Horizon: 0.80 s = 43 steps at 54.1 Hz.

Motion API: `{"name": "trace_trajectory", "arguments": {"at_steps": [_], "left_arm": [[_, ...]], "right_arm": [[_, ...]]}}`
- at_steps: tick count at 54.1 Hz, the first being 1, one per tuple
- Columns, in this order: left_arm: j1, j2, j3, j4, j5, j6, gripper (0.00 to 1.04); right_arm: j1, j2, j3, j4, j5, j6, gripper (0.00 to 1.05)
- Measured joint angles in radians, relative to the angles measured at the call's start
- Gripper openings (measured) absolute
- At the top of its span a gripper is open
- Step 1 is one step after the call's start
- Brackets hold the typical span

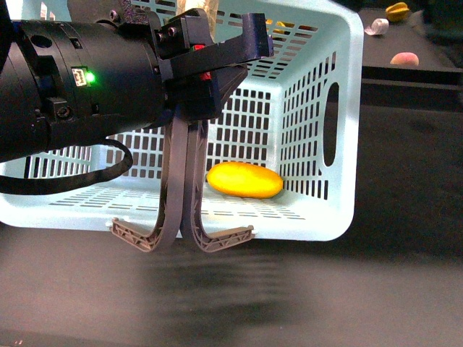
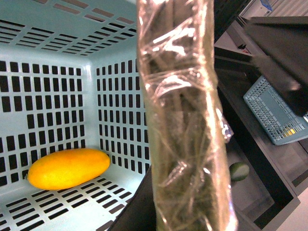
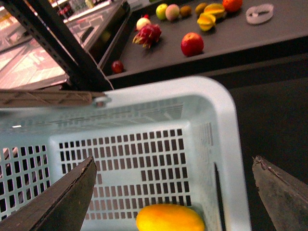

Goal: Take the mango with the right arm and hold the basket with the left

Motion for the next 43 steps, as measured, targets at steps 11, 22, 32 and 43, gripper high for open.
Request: {"name": "trace_trajectory", "arguments": {"at_steps": [11, 22, 32, 43], "left_arm": [[0.0, 0.0, 0.0, 0.0, 0.001, 0.0, 0.08], [0.0, 0.0, 0.0, 0.0, 0.004, 0.0, 0.08], [0.0, 0.0, 0.0, 0.0, 0.001, 0.0, 0.08], [0.0, 0.0, 0.0, 0.0, 0.002, 0.0, 0.08]], "right_arm": [[0.003, -0.335, -0.191, -0.116, 0.138, -0.023, 0.97], [0.037, -0.745, -0.425, -0.324, 0.278, -0.027, 0.97], [0.113, -1.027, -0.514, -0.479, 0.389, -0.063, 0.97], [0.106, -1.032, -0.533, -0.425, 0.368, -0.091, 0.93]]}}
